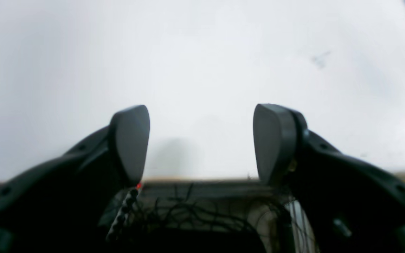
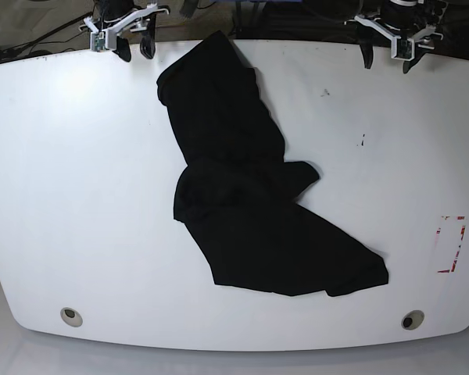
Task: Fold the T-shirt properly
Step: 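Reach the right gripper down and grasp the black T-shirt's edge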
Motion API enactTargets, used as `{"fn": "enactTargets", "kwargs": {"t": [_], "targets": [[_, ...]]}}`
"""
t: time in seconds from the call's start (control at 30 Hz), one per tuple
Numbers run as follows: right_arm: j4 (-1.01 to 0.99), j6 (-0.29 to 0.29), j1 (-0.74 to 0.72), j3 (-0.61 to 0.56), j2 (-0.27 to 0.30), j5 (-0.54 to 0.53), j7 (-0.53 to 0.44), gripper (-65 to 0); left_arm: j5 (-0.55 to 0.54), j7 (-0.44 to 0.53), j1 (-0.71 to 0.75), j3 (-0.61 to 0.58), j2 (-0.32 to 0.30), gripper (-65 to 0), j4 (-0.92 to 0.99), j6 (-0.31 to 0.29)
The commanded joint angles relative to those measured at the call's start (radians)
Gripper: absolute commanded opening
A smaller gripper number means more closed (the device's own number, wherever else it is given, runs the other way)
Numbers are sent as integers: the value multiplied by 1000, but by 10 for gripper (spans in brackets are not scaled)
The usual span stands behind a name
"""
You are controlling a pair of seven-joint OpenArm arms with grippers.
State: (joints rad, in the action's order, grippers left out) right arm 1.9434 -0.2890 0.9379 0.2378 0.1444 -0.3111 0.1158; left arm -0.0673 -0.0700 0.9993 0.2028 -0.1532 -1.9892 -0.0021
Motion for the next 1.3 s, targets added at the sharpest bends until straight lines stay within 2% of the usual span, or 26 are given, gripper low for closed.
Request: {"fn": "enactTargets", "kwargs": {"t": [0.0,0.2,0.4,0.47,0.53,0.7,0.8,1.03,1.13,1.27], "targets": [[27,-5,-36,-1,8,-20,-17,-360,1,22,-18,8,-4,-222,-14,7],[31,-6,-170,-2,10,-24,83,-350,1,22,-24,8,-4,-222,-14,7],[31,-6,-323,-2,11,-20,200,-220,7,22,-24,10,-4,-222,-14,7],[31,-6,-377,-2,13,-18,246,-197,7,22,-23,11,-4,-222,-14,7],[29,-16,-455,-5,42,-18,318,-189,7,22,-21,13,-4,-222,-14,7],[-17,-83,-655,-79,122,-18,448,-184,8,22,-21,13,2,-222,-14,7],[-81,-94,-767,-134,159,-18,468,-184,8,22,-21,8,4,-222,-14,7],[-275,-181,-986,-329,251,-16,468,-189,8,22,-23,7,5,-222,-14,7],[-342,-189,-1063,-414,275,-16,465,-189,8,22,-23,7,5,-222,-14,7],[-439,-201,-1178,-515,280,-16,463,-190,8,22,-23,5,5,-222,-14,7]]}}
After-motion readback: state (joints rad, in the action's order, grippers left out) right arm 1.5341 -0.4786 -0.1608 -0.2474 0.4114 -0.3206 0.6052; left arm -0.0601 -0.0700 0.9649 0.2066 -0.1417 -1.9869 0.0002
